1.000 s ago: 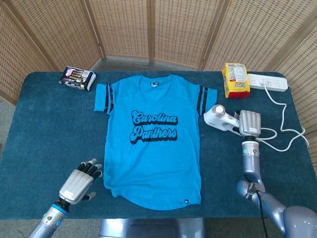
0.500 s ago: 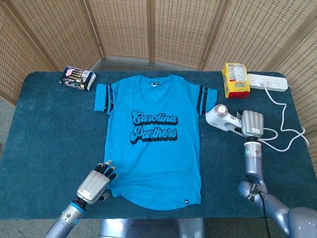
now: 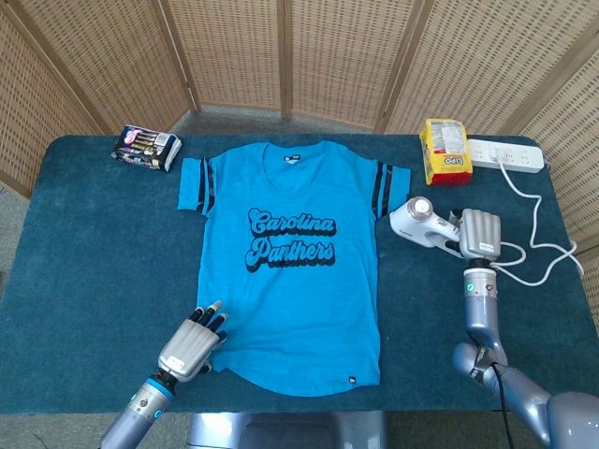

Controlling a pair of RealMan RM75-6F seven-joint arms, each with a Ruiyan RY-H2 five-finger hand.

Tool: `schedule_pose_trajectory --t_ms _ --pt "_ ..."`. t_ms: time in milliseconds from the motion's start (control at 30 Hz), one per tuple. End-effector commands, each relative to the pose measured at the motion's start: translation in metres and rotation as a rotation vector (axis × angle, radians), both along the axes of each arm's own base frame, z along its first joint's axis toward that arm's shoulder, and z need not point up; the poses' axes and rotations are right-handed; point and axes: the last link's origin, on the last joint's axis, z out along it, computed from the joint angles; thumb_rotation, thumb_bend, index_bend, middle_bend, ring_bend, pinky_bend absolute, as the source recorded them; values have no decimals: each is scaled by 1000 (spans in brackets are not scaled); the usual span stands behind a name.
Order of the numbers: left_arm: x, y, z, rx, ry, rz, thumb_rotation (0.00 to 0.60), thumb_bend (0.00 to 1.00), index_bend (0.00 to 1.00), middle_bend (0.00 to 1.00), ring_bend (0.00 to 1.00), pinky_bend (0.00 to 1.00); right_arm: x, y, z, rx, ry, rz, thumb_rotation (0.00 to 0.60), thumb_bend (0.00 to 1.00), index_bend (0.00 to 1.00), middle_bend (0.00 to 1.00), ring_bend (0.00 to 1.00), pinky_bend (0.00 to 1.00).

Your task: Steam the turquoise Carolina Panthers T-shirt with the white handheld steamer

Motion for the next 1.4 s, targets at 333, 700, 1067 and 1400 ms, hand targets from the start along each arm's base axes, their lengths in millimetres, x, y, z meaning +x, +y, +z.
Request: schedule_pose_trajectory --t_ms 333,700,1067,1400 --pt "5 5 7 15 -33 -9 459 359 627 467 305 260 17 7 5 9 -95 37 600 382 767 780 833 754" --pt "6 9 17 36 -67 -17 487 368 648 525 434 316 43 21 8 47 -157 75 600 382 766 780 833 753" --pt "5 10 21 51 -97 -12 554 374 692 559 472 336 65 38 -1 107 -183 104 600 382 766 780 833 753" --pt "5 12 28 60 -113 -16 549 374 691 559 473 336 73 48 -9 141 -179 116 600 381 766 780 833 754"
